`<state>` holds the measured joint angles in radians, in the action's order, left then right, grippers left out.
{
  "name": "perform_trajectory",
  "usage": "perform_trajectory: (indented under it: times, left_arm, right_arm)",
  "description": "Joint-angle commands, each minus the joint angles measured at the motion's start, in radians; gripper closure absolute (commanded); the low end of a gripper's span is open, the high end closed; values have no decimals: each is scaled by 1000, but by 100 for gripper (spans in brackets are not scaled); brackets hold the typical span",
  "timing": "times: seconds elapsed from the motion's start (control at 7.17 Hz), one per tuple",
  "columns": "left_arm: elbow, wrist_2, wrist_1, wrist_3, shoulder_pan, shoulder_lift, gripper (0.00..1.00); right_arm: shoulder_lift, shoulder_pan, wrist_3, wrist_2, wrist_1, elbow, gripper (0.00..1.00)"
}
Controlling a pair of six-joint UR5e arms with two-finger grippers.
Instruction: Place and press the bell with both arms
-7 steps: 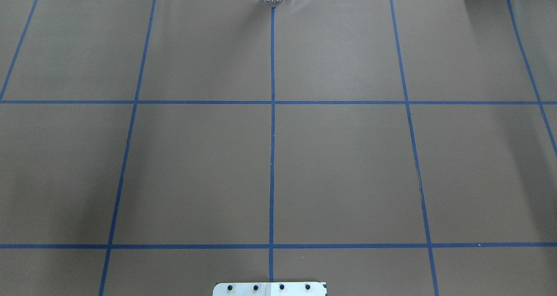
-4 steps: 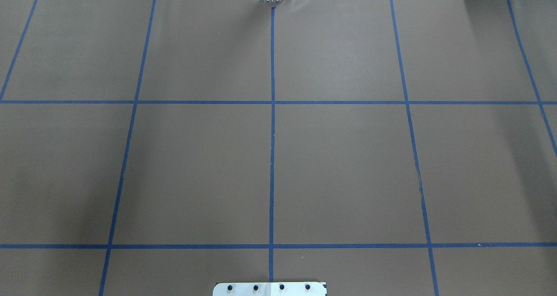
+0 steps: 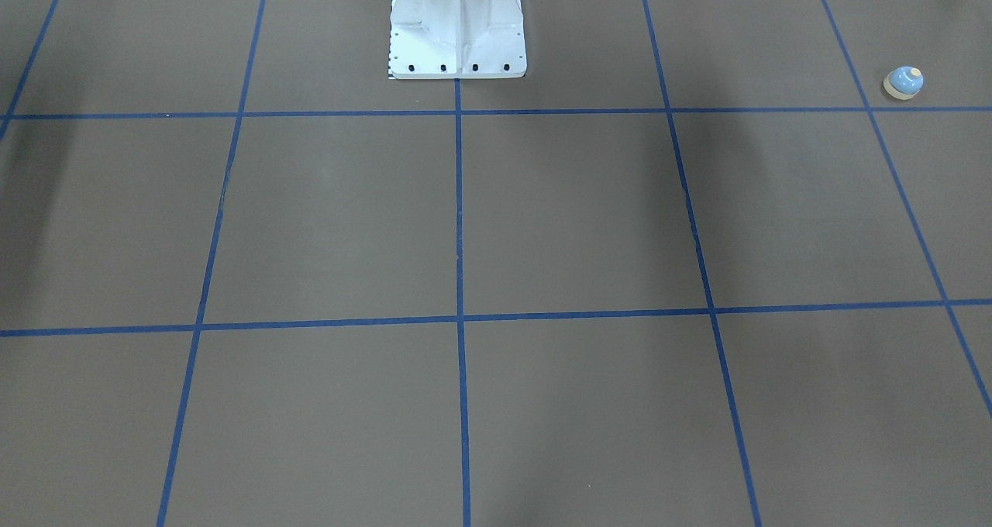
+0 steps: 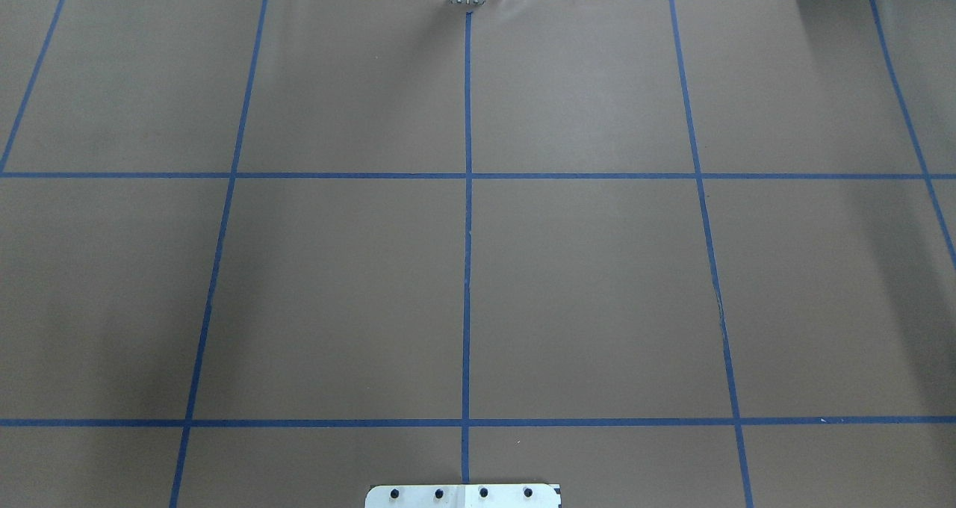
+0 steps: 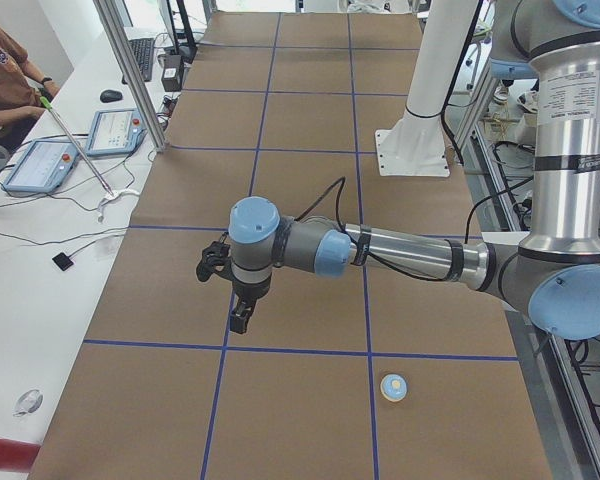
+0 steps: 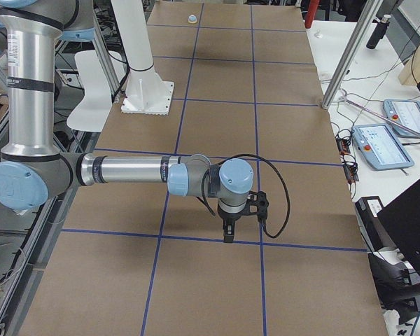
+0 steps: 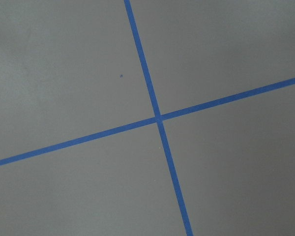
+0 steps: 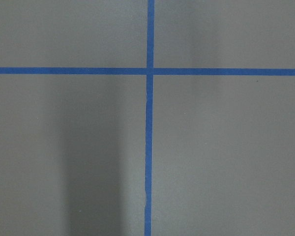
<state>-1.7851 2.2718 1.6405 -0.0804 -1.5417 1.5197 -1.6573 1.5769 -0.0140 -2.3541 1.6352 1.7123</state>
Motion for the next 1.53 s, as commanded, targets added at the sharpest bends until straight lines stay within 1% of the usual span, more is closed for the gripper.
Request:
perform_trajectory:
  times: [0.0,0.14,0.28,0.42,0.56,0.7,0.98,1.12,1.26,1.4]
  left_arm:
    - [-30,67,-1,272,2,-16,0]
    - [-71,63,-2,424,38,-38,0]
    - [-159,-7,-2,561,89,-99,0]
    - [-266,-111,-2,673,168,-192,0]
    - [-327,-179,-2,812,239,-263,0]
    - [-356,-236,-1,909,289,-315,0]
    - [-356,-341,4,1208,391,-374,0]
    - [-356,-426,5,1393,485,-392,0]
    - [-350,-519,2,1599,621,-418,0]
    - [-337,-569,-1,1793,737,-441,0]
  right_arm:
    - [-1,0,-1,-1,0,3,0]
    - [-2,0,-1,-1,-2,4,0]
    - [-6,0,-1,-1,-2,6,0]
    - [-6,0,-1,-1,-2,6,0]
    - [-7,0,-1,-1,-2,6,0]
    - [-12,0,-1,-1,0,12,0]
    - [-13,0,-1,-2,-2,13,0]
    - [-13,0,0,-2,0,13,0]
    - [-15,0,0,-2,0,13,0]
    - [-16,2,0,-2,0,13,0]
